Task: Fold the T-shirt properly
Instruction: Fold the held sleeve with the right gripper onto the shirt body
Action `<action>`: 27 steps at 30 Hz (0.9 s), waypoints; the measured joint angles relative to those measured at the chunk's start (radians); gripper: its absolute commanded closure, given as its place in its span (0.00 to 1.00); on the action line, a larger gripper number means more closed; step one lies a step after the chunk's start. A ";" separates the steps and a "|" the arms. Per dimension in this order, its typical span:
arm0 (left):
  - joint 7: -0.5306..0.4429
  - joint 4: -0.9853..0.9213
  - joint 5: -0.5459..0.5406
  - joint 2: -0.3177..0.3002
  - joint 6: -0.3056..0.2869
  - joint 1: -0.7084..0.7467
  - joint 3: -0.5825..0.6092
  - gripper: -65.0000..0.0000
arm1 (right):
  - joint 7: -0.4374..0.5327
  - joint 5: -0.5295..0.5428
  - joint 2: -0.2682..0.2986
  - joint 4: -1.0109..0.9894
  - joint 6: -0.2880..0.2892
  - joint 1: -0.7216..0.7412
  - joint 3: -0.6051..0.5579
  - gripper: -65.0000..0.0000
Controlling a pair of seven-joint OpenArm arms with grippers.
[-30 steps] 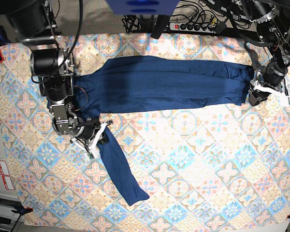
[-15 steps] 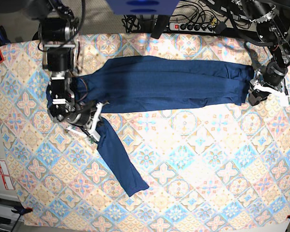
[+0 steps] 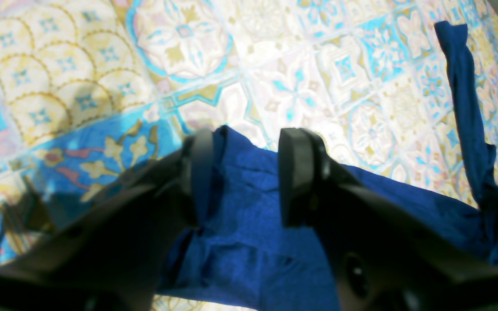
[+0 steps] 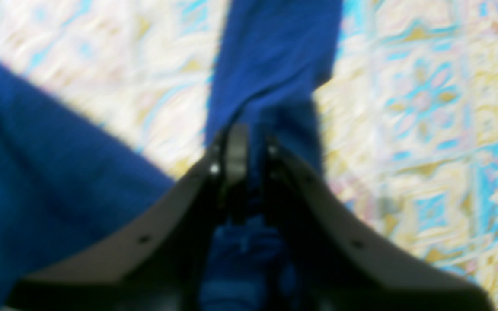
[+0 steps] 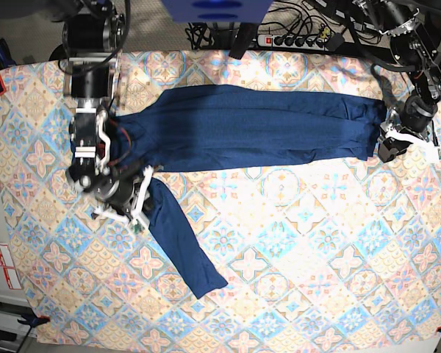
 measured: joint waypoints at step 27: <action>0.000 0.000 0.000 0.000 0.000 0.003 0.001 0.62 | 0.298 -0.005 0.065 -0.649 -0.003 0.278 -0.002 0.32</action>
